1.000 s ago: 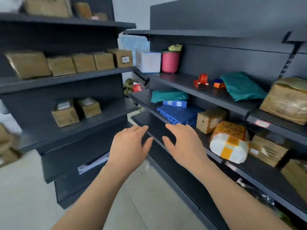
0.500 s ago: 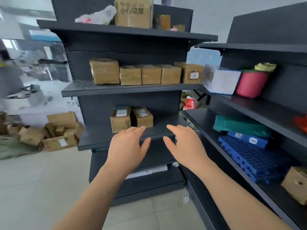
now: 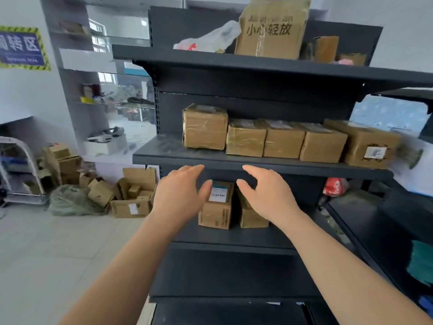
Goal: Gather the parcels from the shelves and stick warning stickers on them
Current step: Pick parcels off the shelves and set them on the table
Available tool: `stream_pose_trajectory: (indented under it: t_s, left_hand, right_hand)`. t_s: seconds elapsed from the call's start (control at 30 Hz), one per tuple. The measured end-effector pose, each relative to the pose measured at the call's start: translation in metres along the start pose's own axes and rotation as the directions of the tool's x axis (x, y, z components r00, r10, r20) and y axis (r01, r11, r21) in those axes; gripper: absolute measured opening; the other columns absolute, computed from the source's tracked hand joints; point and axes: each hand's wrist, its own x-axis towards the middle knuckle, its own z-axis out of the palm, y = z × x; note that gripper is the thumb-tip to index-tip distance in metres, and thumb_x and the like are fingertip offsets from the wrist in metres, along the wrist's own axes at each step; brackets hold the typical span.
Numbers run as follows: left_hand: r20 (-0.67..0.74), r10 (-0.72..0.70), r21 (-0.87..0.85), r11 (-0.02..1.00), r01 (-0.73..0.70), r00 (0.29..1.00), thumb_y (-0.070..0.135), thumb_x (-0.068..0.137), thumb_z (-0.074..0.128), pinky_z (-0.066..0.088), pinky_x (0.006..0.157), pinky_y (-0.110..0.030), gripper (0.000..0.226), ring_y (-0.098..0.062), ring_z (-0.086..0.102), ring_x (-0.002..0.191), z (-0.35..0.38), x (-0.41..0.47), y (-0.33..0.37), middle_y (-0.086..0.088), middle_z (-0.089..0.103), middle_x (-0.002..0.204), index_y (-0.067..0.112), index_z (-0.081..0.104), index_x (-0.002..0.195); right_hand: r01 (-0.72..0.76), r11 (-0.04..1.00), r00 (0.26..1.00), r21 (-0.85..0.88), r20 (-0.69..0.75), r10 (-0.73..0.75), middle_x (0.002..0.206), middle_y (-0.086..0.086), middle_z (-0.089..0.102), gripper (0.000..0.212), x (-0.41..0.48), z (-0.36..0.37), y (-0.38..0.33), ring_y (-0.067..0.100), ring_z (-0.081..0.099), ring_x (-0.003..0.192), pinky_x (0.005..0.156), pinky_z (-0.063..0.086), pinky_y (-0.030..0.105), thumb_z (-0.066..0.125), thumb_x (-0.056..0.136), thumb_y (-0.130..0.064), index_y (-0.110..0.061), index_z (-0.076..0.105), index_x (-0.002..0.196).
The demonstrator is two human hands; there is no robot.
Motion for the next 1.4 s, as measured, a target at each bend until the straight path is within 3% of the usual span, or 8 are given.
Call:
stream_pose_trajectory:
  t_s: [0.2, 0.33, 0.47, 0.63, 0.87, 1.0, 1.13, 1.4]
  left_hand:
    - [-0.035, 0.016, 0.015, 1.000, -0.016, 0.999, 0.046, 0.094, 0.047, 0.049, 0.087, -0.041, 0.044, -0.030, 0.056, 0.113, 0.010, 0.105, -0.050, -0.006, 0.061, 0.123, 0.020, 0.054, 0.129]
    - [-0.023, 0.084, 0.015, 0.996, -0.083, 0.996, 0.045, 0.094, 0.046, 0.049, 0.090, -0.043, 0.046, -0.030, 0.057, 0.111, 0.011, 0.179, -0.078, -0.008, 0.061, 0.121, 0.018, 0.055, 0.130]
    - [0.007, 0.140, -0.014, 0.990, -0.140, 0.990, 0.044, 0.092, 0.049, 0.049, 0.089, -0.042, 0.042, -0.031, 0.057, 0.110, 0.020, 0.236, -0.100, -0.005, 0.060, 0.119, 0.024, 0.057, 0.128]
    - [0.030, 0.126, -0.017, 0.992, -0.126, 0.992, 0.049, 0.091, 0.043, 0.047, 0.087, -0.043, 0.045, -0.035, 0.054, 0.110, 0.037, 0.299, -0.121, -0.008, 0.057, 0.121, 0.023, 0.057, 0.125]
    - [0.084, -0.006, -0.213, 0.977, 0.023, 0.996, 0.059, 0.093, 0.038, 0.042, 0.079, -0.037, 0.065, -0.036, 0.053, 0.113, 0.065, 0.351, -0.128, -0.016, 0.053, 0.126, 0.012, 0.040, 0.137]
    - [0.200, -0.117, -0.473, 0.858, 0.201, 0.973, 0.060, 0.091, 0.045, 0.038, 0.082, -0.031, 0.065, -0.031, 0.054, 0.113, 0.076, 0.355, -0.129, -0.010, 0.058, 0.123, 0.007, 0.047, 0.128]
    - [0.298, -0.146, -0.749, 0.577, 0.326, 0.943, 0.055, 0.088, 0.055, 0.046, 0.082, -0.030, 0.040, -0.018, 0.060, 0.094, 0.085, 0.343, -0.132, 0.005, 0.061, 0.101, 0.022, 0.052, 0.110]
    - [0.183, -0.145, -0.913, 0.342, 0.223, 0.972, 0.049, 0.087, 0.061, 0.050, 0.075, -0.025, 0.020, -0.006, 0.065, 0.092, 0.071, 0.305, -0.140, 0.017, 0.066, 0.099, 0.039, 0.054, 0.103]
  right_hand:
    - [-0.017, 0.999, 0.996, 0.047, -0.083, 0.021, 0.125, 0.001, 0.063, 0.049, 0.102, 0.028, -0.013, 0.020, 0.056, 0.116, 0.099, 0.045, 0.035, 0.049, 0.096, -0.041, -0.023, 0.046, 0.141]
    - [-0.068, 0.997, 0.986, 0.036, -0.152, 0.073, 0.136, -0.003, 0.056, 0.048, 0.167, 0.040, -0.022, 0.020, 0.053, 0.122, 0.099, 0.045, 0.034, 0.048, 0.096, -0.043, -0.025, 0.047, 0.140]
    - [-0.130, 0.991, 0.970, -0.017, -0.208, 0.123, 0.130, 0.000, 0.060, 0.047, 0.218, 0.049, -0.029, 0.017, 0.065, 0.094, 0.079, 0.049, 0.029, 0.043, 0.098, -0.044, -0.025, 0.047, 0.140]
    - [-0.231, 0.971, 0.954, -0.062, -0.211, 0.213, 0.142, 0.000, 0.050, 0.050, 0.273, 0.058, -0.023, 0.023, 0.048, 0.127, 0.098, 0.043, 0.036, 0.038, 0.099, -0.047, -0.023, 0.043, 0.142]
    - [-0.282, 0.955, 0.952, -0.094, -0.152, 0.266, 0.144, 0.002, 0.048, 0.057, 0.327, 0.071, -0.006, 0.024, 0.046, 0.129, 0.100, 0.044, 0.039, 0.031, 0.098, -0.054, -0.021, 0.041, 0.143]
    - [-0.313, 0.949, 0.947, -0.020, -0.076, 0.311, 0.128, 0.006, 0.060, 0.057, 0.337, 0.079, -0.003, 0.024, 0.057, 0.113, 0.088, 0.047, 0.036, 0.032, 0.098, -0.054, -0.016, 0.050, 0.135]
    - [-0.295, 0.955, 0.949, 0.023, -0.108, 0.296, 0.101, 0.003, 0.067, 0.050, 0.334, 0.087, -0.004, 0.019, 0.061, 0.090, 0.073, 0.048, 0.032, 0.039, 0.096, -0.053, -0.014, 0.061, 0.117]
    - [-0.271, 0.925, 0.917, 0.266, -0.222, 0.332, 0.088, -0.011, 0.052, 0.043, 0.313, 0.095, -0.027, 0.008, 0.052, 0.080, 0.063, 0.043, 0.025, 0.056, 0.088, -0.053, -0.017, 0.051, 0.110]
